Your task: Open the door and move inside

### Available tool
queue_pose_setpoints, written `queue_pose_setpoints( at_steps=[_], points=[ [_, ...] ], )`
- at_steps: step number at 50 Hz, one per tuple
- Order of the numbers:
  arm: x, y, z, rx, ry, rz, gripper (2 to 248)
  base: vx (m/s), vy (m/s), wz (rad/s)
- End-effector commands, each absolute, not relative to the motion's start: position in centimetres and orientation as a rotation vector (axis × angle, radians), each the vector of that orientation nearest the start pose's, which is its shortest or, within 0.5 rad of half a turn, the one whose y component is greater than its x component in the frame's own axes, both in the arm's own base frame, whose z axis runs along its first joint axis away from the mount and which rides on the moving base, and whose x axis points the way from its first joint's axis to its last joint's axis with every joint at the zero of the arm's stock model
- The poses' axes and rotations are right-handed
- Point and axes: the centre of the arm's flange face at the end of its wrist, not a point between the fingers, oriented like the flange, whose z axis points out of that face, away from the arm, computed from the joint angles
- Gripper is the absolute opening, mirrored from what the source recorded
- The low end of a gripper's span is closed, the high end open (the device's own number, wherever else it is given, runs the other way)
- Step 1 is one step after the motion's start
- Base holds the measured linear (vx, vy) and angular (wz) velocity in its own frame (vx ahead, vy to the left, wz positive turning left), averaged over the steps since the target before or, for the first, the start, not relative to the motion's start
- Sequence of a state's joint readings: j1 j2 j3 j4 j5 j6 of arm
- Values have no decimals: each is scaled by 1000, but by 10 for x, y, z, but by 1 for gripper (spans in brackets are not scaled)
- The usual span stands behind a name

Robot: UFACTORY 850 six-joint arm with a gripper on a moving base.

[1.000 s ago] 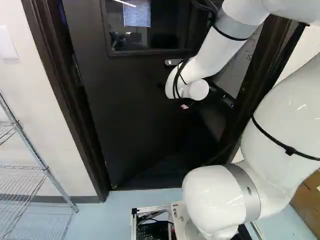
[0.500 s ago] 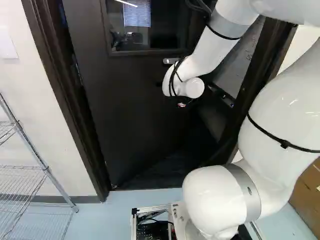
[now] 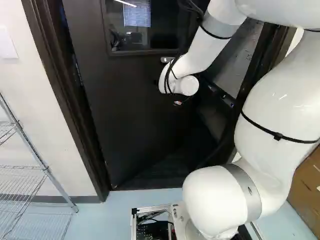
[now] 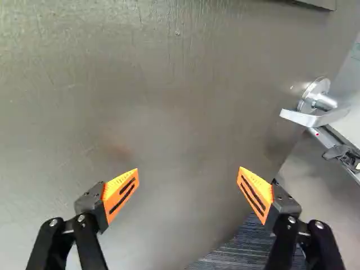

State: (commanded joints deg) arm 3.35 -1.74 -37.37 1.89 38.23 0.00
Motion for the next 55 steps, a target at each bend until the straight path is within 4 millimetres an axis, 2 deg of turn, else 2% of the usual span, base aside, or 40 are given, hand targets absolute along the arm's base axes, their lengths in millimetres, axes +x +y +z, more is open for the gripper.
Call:
queue_pose_setpoints(
  at_steps=[55],
  points=[
    [517,60,469,-2447,-69,-1851,247,0,0,0]
  ],
)
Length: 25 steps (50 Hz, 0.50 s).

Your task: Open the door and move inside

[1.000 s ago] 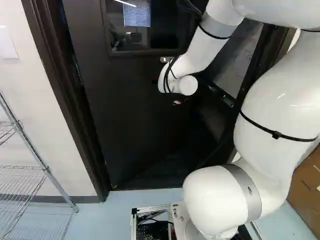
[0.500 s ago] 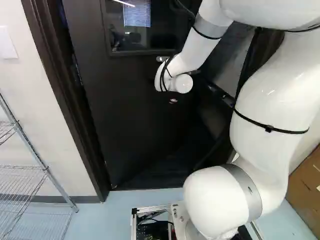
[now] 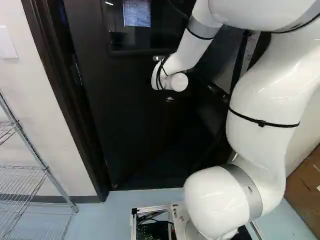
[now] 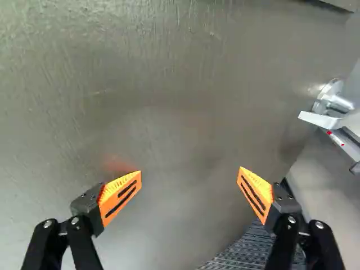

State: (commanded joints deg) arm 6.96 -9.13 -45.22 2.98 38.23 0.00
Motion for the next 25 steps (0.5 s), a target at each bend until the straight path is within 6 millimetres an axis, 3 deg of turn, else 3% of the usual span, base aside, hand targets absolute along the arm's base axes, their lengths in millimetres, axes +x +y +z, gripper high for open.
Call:
queue_pose_setpoints(
  at_steps=[25],
  points=[
    [538,75,467,-2432,31,-1843,247,0,0,0]
  ],
)
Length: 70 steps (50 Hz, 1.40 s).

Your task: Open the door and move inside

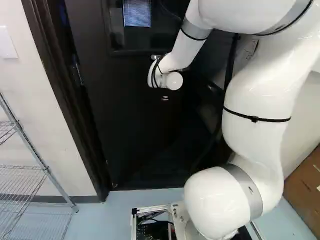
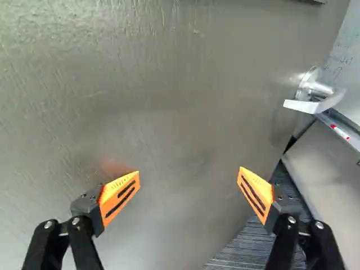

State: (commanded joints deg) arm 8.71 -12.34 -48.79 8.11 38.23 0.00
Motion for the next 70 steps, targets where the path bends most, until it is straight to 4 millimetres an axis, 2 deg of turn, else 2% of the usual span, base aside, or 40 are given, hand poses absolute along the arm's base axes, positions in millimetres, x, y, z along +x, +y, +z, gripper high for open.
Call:
queue_pose_setpoints(
  at_steps=[37,70],
  points=[
    [568,97,464,-2405,177,-1828,247,0,0,0],
    [595,124,461,-2377,147,-1826,247,0,0,0]
  ],
)
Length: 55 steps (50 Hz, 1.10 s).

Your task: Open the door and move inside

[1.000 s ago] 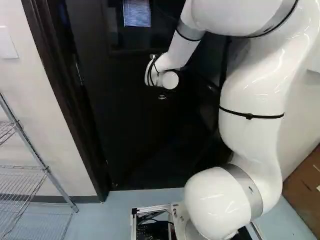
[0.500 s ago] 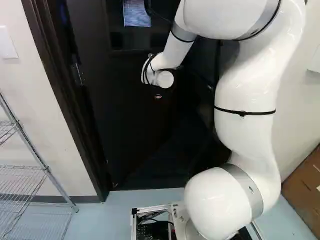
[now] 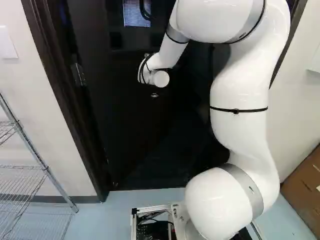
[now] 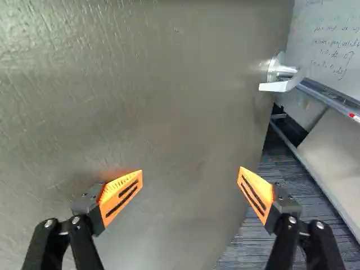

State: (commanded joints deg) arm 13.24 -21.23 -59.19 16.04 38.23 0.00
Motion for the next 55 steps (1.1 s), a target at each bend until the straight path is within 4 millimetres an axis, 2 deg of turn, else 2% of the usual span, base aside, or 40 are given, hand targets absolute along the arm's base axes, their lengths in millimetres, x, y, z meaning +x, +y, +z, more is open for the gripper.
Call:
queue_pose_setpoints(
  at_steps=[32,55],
  points=[
    [620,151,458,-2348,109,-1828,247,0,0,0],
    [627,170,456,-2330,80,-1824,247,0,0,0]
  ],
)
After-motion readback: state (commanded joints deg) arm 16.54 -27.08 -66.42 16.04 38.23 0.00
